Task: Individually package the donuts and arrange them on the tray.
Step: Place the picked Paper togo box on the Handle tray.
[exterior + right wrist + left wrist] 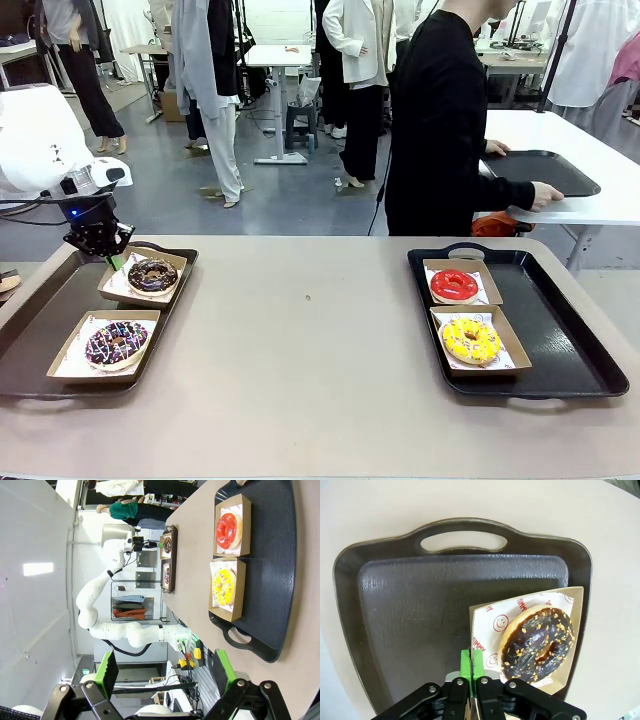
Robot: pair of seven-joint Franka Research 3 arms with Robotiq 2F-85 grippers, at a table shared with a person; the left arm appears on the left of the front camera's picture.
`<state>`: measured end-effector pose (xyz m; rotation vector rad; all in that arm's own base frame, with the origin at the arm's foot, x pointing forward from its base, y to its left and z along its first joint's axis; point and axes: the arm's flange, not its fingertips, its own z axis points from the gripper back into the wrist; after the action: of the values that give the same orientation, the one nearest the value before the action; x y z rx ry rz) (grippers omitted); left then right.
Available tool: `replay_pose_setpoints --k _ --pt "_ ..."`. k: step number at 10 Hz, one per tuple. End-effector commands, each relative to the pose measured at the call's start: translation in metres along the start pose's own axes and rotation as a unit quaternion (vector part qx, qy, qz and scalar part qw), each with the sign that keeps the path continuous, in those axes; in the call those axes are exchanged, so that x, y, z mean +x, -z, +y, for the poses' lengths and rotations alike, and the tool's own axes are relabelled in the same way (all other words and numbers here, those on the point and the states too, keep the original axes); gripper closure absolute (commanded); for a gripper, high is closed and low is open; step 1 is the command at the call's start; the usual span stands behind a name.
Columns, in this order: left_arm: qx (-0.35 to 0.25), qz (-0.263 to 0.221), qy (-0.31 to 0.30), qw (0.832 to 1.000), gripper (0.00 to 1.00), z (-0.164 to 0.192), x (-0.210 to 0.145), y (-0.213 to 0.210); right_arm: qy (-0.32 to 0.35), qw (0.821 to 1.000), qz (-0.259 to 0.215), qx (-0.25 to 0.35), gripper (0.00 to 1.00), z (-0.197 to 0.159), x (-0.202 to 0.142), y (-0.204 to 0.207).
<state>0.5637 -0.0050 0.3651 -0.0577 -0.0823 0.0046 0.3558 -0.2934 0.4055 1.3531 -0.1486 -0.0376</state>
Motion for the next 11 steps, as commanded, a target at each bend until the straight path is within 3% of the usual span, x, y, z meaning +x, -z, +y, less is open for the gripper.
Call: replay_pose_setpoints --k 1,2,3,4,5,7,8,11 --pt "0.011 -0.011 0.009 1.000 0.39 0.0043 0.0061 -0.0019 0.003 1.000 -0.002 -0.003 0.00 0.0026 0.0008 0.0007" --pt "0.017 -0.011 0.010 1.000 0.39 0.0040 0.0070 -0.0012 0.003 1.000 -0.002 -0.003 0.00 0.0026 0.0008 0.0007" --pt "0.024 -0.010 0.012 1.000 0.00 0.0038 0.0074 -0.0002 0.003 1.000 -0.002 -0.003 0.00 0.0026 0.0008 0.0007" --pt "0.029 -0.009 0.013 0.999 0.36 0.0027 0.0085 0.0007 0.003 1.000 -0.002 -0.003 0.00 0.0026 0.0008 0.0007" --pt "0.033 -0.007 0.014 0.999 0.00 0.0025 0.0082 0.0005 0.003 1.000 -0.002 -0.003 0.00 0.0026 0.0008 0.0007" --pt "0.036 -0.006 0.016 0.999 0.00 0.0034 0.0070 -0.0013 0.003 1.000 -0.002 -0.003 0.00 0.0026 0.0008 0.0007" --pt "0.033 -0.006 0.015 0.999 0.38 0.0041 0.0055 -0.0030 0.003 1.000 -0.002 -0.003 0.00 0.0026 0.0008 0.0007" --pt "0.020 -0.005 0.016 1.000 0.09 0.0084 0.0003 -0.0091 0.003 1.000 -0.002 -0.003 0.00 0.0026 0.0008 0.0007"
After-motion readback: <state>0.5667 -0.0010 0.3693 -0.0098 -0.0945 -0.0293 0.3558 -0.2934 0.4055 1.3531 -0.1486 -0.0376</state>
